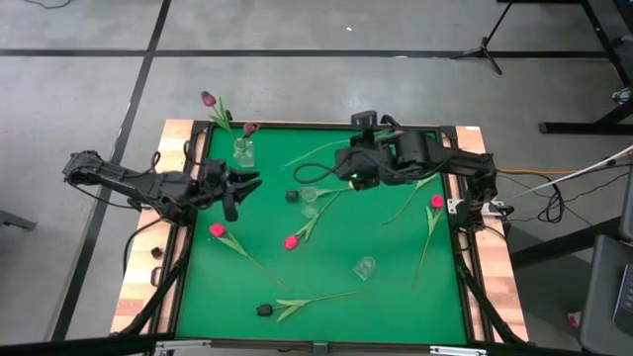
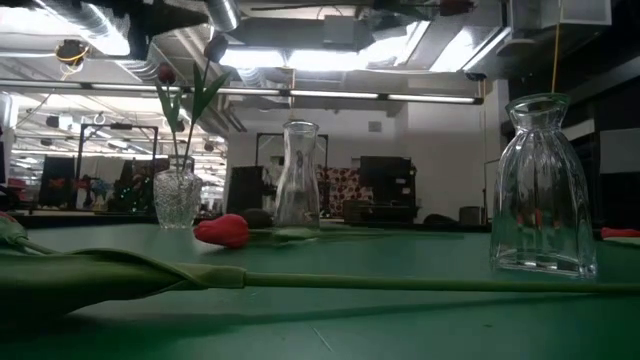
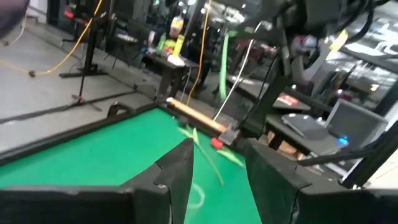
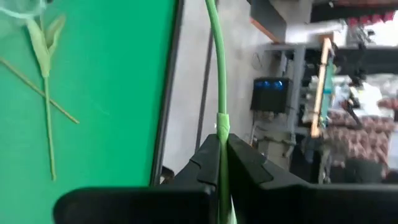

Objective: Sort flowers into vase by color
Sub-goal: Put the dark red tulip into the top transparent vase

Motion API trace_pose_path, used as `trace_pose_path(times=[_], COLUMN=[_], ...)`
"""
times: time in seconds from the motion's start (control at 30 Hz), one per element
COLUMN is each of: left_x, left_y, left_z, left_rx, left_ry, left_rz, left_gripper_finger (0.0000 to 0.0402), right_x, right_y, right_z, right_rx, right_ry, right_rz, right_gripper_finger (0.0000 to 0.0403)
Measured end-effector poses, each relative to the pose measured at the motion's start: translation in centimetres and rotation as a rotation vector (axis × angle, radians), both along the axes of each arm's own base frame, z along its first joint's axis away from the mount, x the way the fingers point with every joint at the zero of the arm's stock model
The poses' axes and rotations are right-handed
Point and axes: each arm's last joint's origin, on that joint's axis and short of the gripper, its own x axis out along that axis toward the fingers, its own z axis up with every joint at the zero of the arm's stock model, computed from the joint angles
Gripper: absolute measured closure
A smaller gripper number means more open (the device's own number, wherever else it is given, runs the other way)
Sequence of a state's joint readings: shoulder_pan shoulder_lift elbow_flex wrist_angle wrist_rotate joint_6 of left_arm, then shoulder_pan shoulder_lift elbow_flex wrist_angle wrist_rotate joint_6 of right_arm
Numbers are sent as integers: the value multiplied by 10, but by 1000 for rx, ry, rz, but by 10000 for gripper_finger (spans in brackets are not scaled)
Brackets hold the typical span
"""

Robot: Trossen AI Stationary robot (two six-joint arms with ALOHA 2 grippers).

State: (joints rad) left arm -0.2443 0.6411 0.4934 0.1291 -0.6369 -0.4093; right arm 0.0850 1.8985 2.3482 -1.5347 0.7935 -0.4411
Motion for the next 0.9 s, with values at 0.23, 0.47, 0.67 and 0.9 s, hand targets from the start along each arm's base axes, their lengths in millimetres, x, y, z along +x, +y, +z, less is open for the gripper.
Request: trace_pose_path(times=[0.23,0.47,0.67,0.9], left_x=[2,8,20,40], left_y=[-6,-9,-9,-4], left_z=[5,10,19,9], left_rx=[-10,-74,-114,-175], left_ry=[-42,7,95,217], left_rz=[-215,-431,-585,-644], left_gripper_finger=[261,261,261,260], right_x=[16,48,68,79], right_y=[22,57,82,110], right_z=[-11,-34,-51,-50], right_rx=[-37,-213,-323,-417], right_ry=[142,244,316,274], right_rz=[235,418,560,699], right_gripper_finger=[384,384,384,384])
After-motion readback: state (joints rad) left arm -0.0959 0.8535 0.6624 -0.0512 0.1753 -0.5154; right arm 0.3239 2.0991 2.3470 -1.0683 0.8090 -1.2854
